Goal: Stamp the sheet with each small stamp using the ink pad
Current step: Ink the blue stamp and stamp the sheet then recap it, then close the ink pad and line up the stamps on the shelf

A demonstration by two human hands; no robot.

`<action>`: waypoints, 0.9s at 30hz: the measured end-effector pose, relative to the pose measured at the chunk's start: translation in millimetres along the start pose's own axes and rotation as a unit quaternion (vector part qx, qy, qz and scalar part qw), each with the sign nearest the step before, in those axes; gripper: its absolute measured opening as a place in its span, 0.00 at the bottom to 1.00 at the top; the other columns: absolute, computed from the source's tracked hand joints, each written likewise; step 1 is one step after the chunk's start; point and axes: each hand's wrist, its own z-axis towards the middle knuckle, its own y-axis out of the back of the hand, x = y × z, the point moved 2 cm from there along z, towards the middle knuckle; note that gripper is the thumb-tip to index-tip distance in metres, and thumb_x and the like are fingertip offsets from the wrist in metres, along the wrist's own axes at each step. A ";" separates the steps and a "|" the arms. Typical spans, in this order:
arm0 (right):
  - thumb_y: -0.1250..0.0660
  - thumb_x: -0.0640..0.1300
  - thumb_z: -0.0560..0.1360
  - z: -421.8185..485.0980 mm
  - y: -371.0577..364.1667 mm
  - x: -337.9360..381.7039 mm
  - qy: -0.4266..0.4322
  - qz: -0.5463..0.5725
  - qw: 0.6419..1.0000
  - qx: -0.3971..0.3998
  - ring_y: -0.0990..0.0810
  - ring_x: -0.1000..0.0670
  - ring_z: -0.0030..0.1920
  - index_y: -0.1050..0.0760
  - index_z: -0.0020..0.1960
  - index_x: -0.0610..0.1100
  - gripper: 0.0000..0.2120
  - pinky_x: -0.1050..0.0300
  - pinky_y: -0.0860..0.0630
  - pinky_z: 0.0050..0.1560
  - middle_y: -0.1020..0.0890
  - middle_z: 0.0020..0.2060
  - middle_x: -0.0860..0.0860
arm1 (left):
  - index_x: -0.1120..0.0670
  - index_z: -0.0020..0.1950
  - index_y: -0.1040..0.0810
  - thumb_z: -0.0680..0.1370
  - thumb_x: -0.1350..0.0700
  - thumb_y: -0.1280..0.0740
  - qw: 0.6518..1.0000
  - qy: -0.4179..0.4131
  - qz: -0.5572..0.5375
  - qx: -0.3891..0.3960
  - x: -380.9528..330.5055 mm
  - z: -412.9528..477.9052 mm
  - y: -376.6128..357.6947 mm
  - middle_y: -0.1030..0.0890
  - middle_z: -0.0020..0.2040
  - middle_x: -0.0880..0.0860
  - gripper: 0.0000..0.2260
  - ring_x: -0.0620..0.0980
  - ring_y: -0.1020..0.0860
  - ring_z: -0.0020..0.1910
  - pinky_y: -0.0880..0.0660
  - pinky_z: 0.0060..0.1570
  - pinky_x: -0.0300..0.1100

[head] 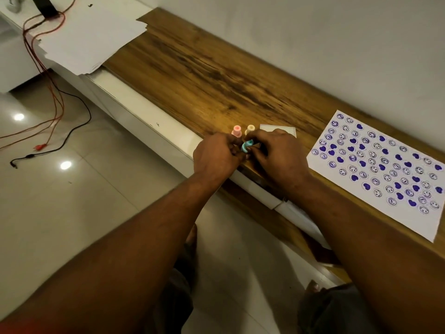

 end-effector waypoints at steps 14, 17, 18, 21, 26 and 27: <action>0.31 0.46 0.80 1.0 0.4 9.5 0.021 -0.052 0.998 0.009 0.17 0.45 0.53 0.18 0.65 0.54 0.14 0.49 0.25 0.51 0.12 0.51 0.49 | 0.43 0.63 0.15 0.75 0.39 0.24 1.000 -0.014 -0.002 -0.008 3.4 2.6 -2.2 0.14 0.47 0.44 0.19 0.42 0.18 0.44 0.26 0.40 0.39; 0.34 0.47 0.82 -0.5 -2.1 7.4 0.015 -0.031 0.999 0.016 0.17 0.46 0.56 0.20 0.67 0.54 0.15 0.47 0.23 0.56 0.13 0.55 0.50 | 0.44 0.63 0.15 0.76 0.39 0.25 1.000 -0.020 0.000 -0.014 3.4 2.3 -3.0 0.14 0.47 0.44 0.18 0.41 0.20 0.42 0.31 0.36 0.36; 0.34 0.48 0.82 -1.5 -3.2 6.9 0.014 -0.020 1.000 0.016 0.17 0.46 0.57 0.21 0.68 0.54 0.16 0.48 0.23 0.57 0.13 0.56 0.50 | 0.44 0.63 0.15 0.76 0.38 0.26 1.000 -0.021 -0.002 -0.015 3.7 2.5 -3.6 0.14 0.47 0.43 0.18 0.41 0.20 0.41 0.31 0.36 0.35; 0.33 0.53 0.81 -2.4 1.6 1.3 0.015 0.016 1.000 0.015 0.17 0.48 0.55 0.27 0.74 0.55 0.21 0.54 0.23 0.53 0.14 0.57 0.51 | 0.43 0.62 0.15 0.76 0.38 0.26 1.000 -0.024 -0.004 -0.015 4.2 3.2 -5.5 0.15 0.45 0.42 0.18 0.40 0.21 0.40 0.30 0.36 0.35; 0.33 0.59 0.80 4.5 26.4 -41.4 -0.062 0.031 0.997 -0.046 0.17 0.54 0.50 0.24 0.70 0.56 0.21 0.59 0.26 0.45 0.14 0.55 0.58 | 0.43 0.63 0.17 0.75 0.35 0.26 0.999 -0.024 -0.021 -0.018 7.2 3.3 -7.4 0.20 0.41 0.39 0.20 0.39 0.21 0.40 0.28 0.37 0.36; 0.32 0.58 0.79 5.8 28.1 -53.0 -0.085 0.022 0.995 -0.044 0.17 0.51 0.53 0.24 0.71 0.55 0.21 0.57 0.24 0.47 0.14 0.56 0.57 | 0.44 0.63 0.17 0.75 0.35 0.26 0.999 -0.025 -0.020 -0.023 7.7 2.7 -7.0 0.21 0.40 0.38 0.21 0.38 0.21 0.39 0.29 0.37 0.35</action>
